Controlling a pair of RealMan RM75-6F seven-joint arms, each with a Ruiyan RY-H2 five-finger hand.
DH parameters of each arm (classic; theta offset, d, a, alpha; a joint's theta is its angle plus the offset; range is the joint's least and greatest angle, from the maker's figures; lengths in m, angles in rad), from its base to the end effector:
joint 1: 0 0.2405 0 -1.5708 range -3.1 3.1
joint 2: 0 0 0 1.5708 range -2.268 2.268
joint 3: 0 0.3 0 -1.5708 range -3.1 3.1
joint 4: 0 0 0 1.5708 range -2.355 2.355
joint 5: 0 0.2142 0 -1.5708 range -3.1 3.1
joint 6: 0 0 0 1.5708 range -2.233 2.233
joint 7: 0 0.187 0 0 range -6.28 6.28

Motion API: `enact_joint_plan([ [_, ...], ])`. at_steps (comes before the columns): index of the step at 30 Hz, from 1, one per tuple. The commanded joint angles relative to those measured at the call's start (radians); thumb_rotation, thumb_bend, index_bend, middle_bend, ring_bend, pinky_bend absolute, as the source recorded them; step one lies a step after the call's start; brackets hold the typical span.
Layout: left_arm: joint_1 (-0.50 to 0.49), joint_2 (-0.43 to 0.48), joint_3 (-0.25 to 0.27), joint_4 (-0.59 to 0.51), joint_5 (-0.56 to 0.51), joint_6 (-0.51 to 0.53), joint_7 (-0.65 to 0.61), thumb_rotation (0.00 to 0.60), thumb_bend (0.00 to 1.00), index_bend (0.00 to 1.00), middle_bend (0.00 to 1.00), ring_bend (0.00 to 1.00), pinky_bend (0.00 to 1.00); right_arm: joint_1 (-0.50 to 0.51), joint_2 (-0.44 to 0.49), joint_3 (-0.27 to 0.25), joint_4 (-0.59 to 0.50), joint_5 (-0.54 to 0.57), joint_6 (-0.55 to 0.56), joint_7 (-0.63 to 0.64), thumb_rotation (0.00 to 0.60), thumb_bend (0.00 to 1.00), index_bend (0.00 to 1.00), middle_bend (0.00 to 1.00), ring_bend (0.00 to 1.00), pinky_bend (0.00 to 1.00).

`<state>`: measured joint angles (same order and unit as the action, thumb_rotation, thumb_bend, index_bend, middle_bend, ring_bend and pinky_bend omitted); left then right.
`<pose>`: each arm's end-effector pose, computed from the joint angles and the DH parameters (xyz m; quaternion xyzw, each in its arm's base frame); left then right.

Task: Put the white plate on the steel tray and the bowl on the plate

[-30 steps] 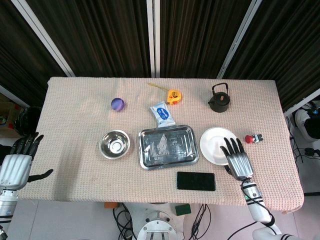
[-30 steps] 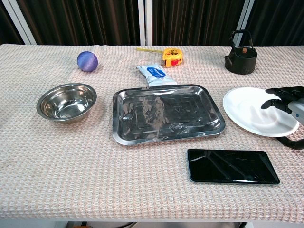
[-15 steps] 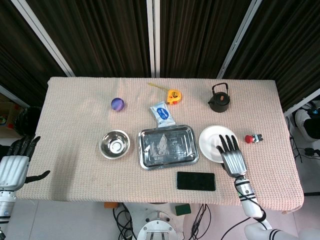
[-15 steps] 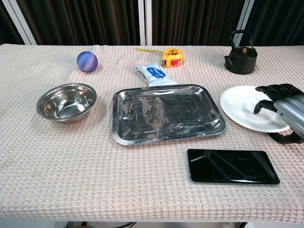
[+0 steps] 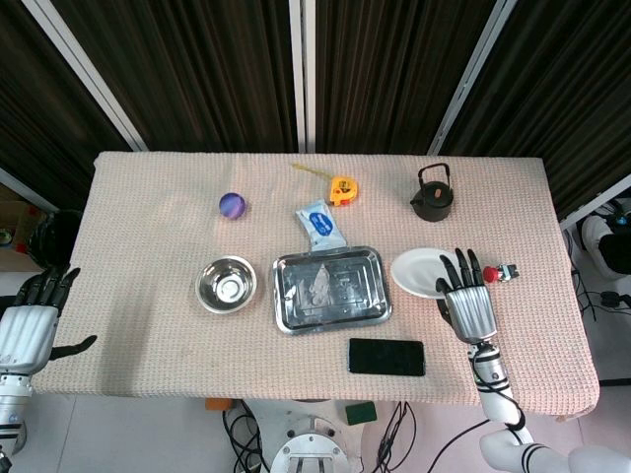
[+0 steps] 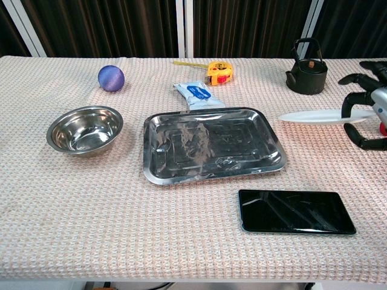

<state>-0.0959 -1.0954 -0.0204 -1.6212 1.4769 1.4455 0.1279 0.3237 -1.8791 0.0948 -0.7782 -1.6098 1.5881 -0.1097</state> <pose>-0.3589 0.2249 0.1719 -0.6287 -0.3653 -0.3259 0.6042 -0.2995 -0.3120 -0.0231 0.6415 -0.2115 0.4498 0.5842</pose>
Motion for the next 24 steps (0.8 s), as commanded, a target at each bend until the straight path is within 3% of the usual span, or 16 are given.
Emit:
enact_joint_plan([
  [1, -0.001, -0.001, 0.001, 0.001, 0.000, -0.001, -0.001, 0.501, 0.02, 0.03, 0.03, 0.02, 0.11, 0.021, -0.005, 0.018, 0.014, -0.031, 0.057, 0.027, 0.600, 0.52, 1.00, 0.17, 0.00, 0.00],
  [8, 0.001, -0.001, -0.001, 0.006, -0.006, -0.001, -0.004, 0.506, 0.02, 0.03, 0.03, 0.03, 0.11, 0.102, 0.007, 0.038, -0.070, -0.107, 0.131, -0.018, 0.600, 0.53, 1.00, 0.18, 0.00, 0.00],
  [13, -0.002, -0.003, -0.004, 0.011, -0.012, -0.008, -0.004, 0.503, 0.02, 0.04, 0.03, 0.03, 0.11, 0.192, -0.029, 0.051, -0.089, -0.135, 0.068, -0.056, 0.600, 0.53, 1.00, 0.18, 0.00, 0.00],
  [16, -0.002, -0.009, -0.003, 0.019, -0.012, -0.008, 0.000, 0.505, 0.02, 0.04, 0.03, 0.03, 0.11, 0.248, -0.081, 0.065, -0.052, -0.130, 0.014, -0.054, 0.600, 0.53, 1.00, 0.18, 0.00, 0.00],
  [24, 0.000, -0.008, -0.005, 0.038, -0.028, -0.016, -0.018, 0.503, 0.02, 0.04, 0.03, 0.03, 0.11, 0.360, -0.241, 0.085, 0.165, -0.090, -0.099, 0.023, 0.600, 0.53, 1.00, 0.18, 0.00, 0.00],
])
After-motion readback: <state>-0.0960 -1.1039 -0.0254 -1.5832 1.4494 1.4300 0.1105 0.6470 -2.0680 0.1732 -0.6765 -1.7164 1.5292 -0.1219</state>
